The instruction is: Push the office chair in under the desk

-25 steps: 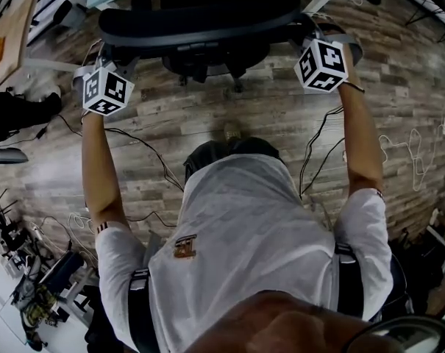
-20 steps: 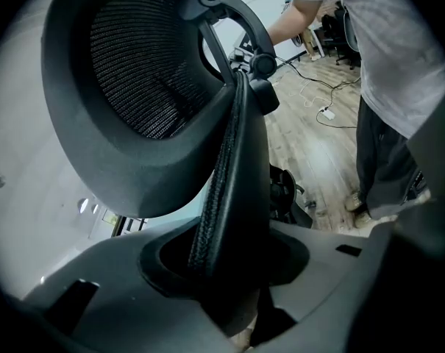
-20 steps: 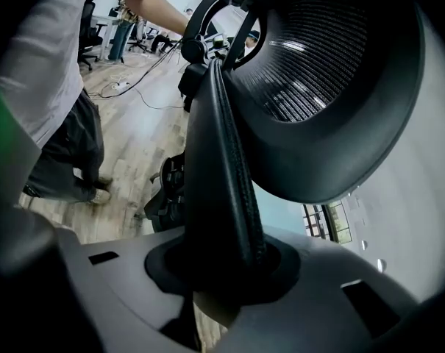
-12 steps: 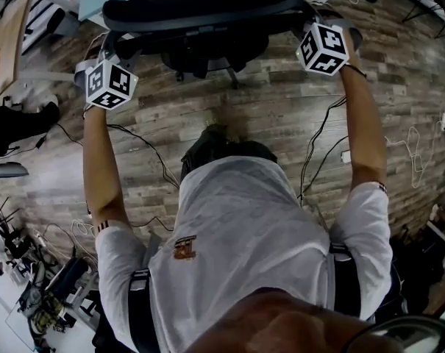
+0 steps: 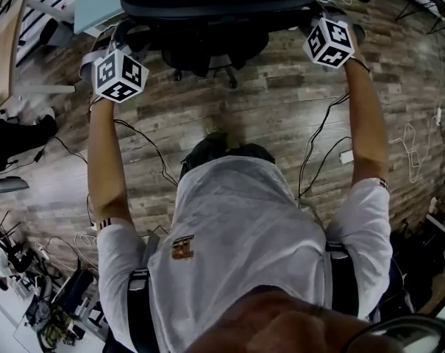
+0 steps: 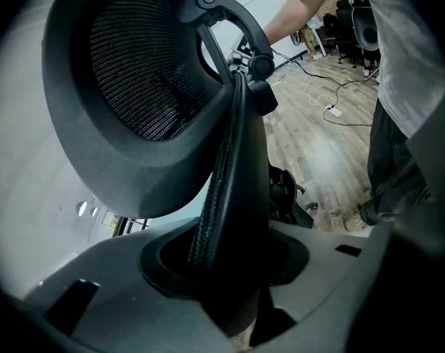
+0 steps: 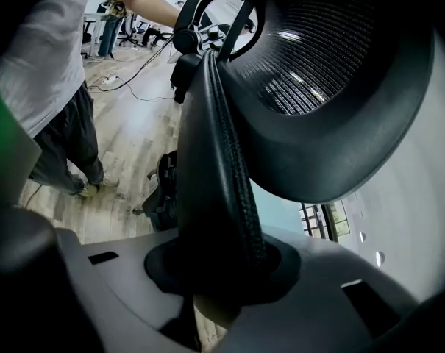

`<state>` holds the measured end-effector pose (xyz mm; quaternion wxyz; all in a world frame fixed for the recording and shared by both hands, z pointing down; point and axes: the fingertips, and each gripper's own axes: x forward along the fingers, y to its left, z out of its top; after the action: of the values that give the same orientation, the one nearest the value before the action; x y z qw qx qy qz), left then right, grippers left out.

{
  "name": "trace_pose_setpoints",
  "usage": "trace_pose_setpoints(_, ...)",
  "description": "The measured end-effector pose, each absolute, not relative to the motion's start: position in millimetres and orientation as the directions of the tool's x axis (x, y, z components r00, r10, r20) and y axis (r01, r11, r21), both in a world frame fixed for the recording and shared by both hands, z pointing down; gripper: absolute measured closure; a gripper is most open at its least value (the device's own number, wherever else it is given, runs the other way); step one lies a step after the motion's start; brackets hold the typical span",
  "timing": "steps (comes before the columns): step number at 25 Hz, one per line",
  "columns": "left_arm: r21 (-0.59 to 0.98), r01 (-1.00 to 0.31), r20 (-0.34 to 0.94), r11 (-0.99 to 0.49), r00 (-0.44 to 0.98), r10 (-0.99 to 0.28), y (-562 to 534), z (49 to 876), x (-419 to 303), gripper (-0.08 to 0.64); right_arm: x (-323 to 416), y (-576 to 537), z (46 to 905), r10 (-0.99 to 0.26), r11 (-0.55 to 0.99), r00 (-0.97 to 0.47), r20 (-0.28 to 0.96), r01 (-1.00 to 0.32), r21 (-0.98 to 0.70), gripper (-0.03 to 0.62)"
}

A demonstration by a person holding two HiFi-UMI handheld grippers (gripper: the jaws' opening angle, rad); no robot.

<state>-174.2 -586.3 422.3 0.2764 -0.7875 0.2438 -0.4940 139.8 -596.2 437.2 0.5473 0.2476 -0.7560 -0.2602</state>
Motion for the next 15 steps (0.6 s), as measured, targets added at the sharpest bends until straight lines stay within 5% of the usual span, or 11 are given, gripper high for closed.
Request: trace_pose_setpoints(15,-0.692,-0.105,0.629,-0.715,0.4,-0.667,-643,421,-145,0.382,168,-656,439,-0.658,0.742,-0.283,0.698,-0.087,0.665,0.471)
